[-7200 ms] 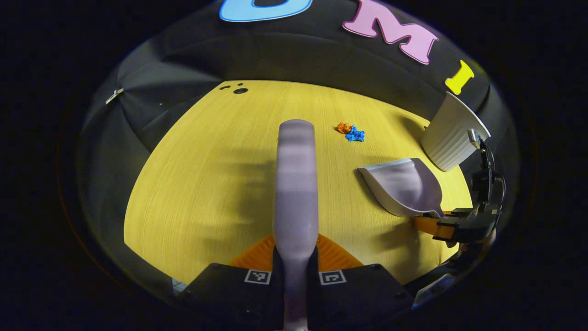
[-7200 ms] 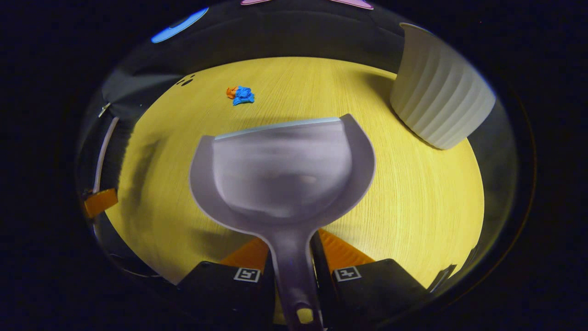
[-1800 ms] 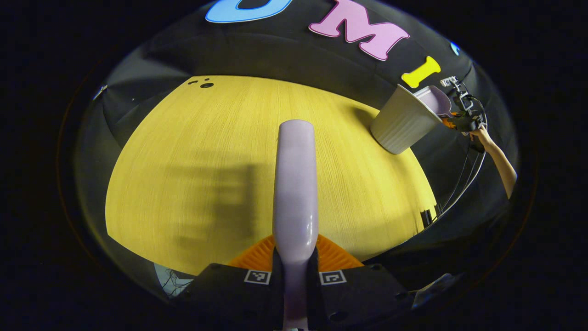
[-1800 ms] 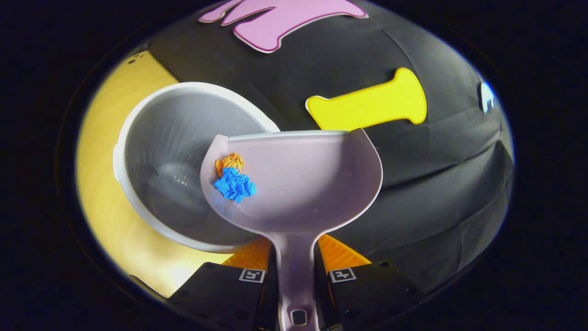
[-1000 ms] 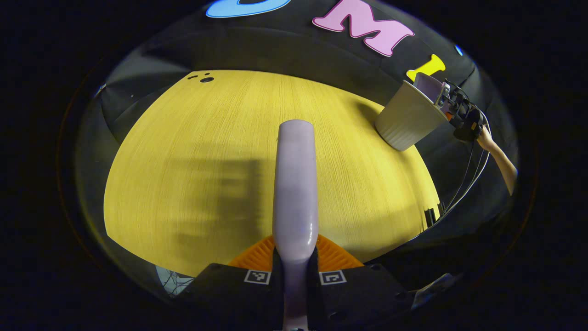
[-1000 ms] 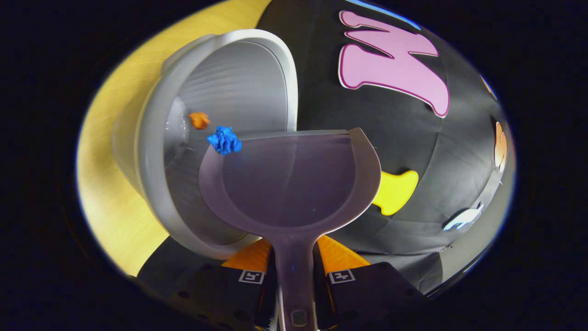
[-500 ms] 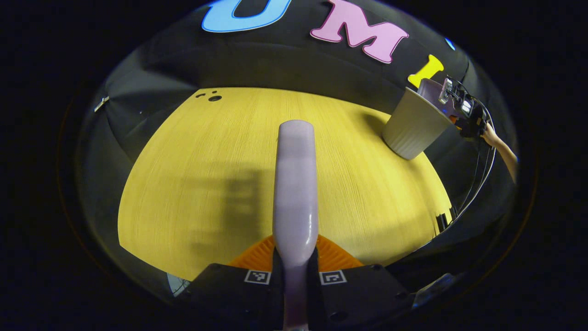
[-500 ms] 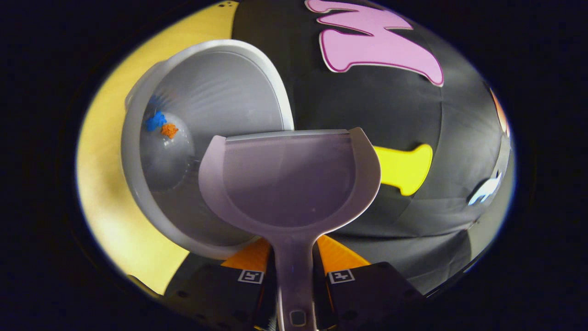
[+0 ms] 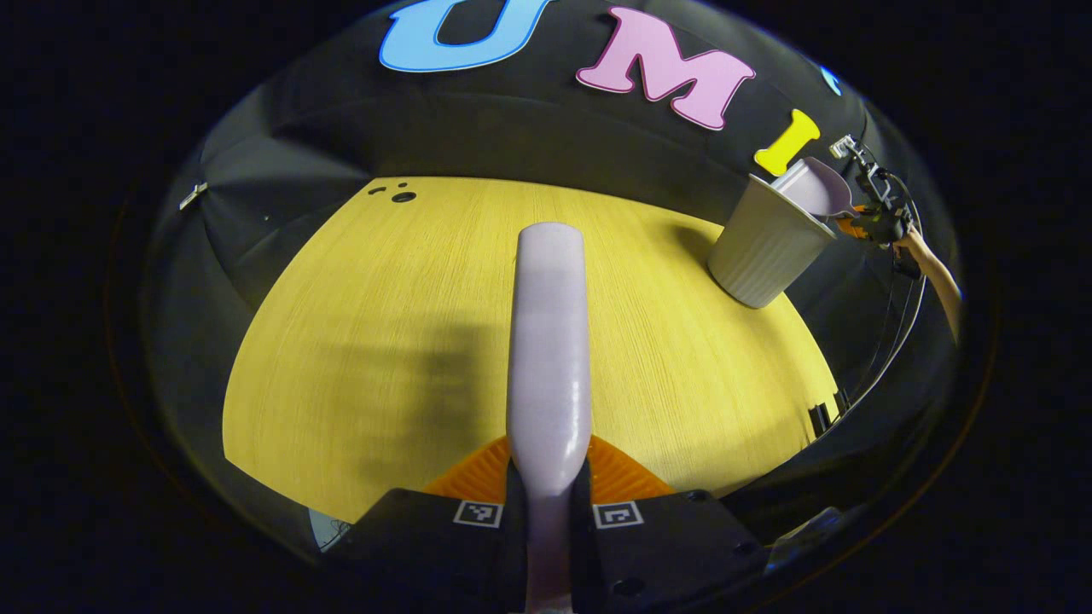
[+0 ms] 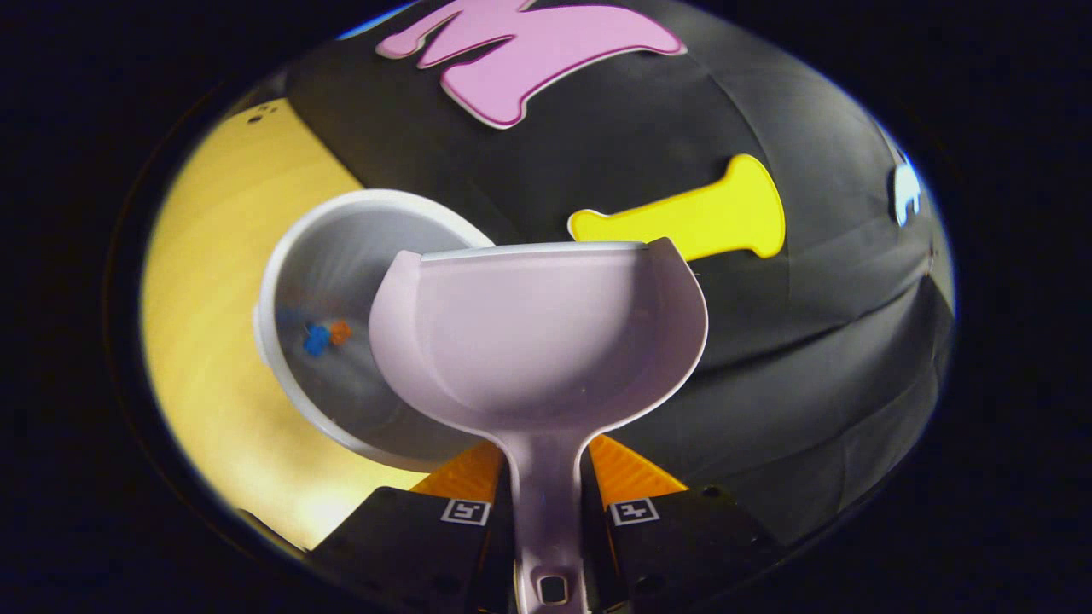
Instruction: Pick up the small broom and dustpan from the desktop, sweep the trash into the dustpan with the broom, and then empty the trash into the garbage bin.
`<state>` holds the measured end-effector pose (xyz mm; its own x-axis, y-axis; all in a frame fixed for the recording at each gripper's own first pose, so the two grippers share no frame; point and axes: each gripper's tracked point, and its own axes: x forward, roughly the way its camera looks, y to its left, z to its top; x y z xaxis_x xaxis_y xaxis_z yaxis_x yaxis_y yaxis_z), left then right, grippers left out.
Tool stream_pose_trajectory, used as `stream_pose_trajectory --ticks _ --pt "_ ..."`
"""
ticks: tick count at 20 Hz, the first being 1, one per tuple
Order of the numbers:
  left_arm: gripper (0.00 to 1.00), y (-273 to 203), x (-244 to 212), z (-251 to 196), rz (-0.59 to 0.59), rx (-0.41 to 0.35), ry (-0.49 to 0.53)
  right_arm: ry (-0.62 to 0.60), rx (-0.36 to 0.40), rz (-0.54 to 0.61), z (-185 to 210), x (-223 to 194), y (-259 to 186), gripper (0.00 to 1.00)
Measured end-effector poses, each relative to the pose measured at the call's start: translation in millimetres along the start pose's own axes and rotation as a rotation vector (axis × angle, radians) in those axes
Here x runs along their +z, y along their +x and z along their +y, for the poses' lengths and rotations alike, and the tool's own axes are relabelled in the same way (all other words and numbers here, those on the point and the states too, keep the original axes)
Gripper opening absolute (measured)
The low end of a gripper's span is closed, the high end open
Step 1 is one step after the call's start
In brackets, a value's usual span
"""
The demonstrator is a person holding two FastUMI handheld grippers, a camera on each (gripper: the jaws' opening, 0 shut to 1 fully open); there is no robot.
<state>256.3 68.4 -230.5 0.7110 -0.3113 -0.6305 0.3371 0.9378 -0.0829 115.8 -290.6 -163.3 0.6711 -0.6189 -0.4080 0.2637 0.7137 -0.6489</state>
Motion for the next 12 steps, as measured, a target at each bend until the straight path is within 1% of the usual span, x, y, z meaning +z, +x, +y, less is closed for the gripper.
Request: stream_pose_trajectory --ticks 1,2,4,5,7,8,9,11,12 --pt "0.24 -1 -1 1 -0.003 -0.002 -0.005 0.072 0.023 0.005 1 5 -1 0.36" --pt "0.23 -2 -1 1 -0.008 -0.004 -0.012 0.126 0.045 0.005 3 8 -1 0.36" --pt "0.24 -4 -3 3 -0.013 -0.006 -0.019 0.231 0.078 -0.003 1 17 -8 0.36" --pt "0.24 -6 -5 4 -0.015 -0.002 -0.016 0.275 0.089 -0.012 0 24 -12 0.33" --pt "0.24 -10 -9 7 -0.019 0.003 -0.004 0.347 0.111 -0.037 3 38 -18 0.39" --pt "0.24 -12 -12 8 -0.021 0.009 0.000 0.384 0.131 -0.050 6 45 -22 0.36" --pt "0.24 -14 -15 9 -0.023 0.012 0.001 0.421 0.161 -0.065 12 57 -27 0.33" --pt "0.24 -17 -21 7 -0.025 0.010 -0.011 0.480 0.230 -0.097 38 79 -46 0.39" --pt "0.24 -18 -22 7 -0.025 0.008 -0.018 0.498 0.266 -0.111 51 89 -57 0.36"
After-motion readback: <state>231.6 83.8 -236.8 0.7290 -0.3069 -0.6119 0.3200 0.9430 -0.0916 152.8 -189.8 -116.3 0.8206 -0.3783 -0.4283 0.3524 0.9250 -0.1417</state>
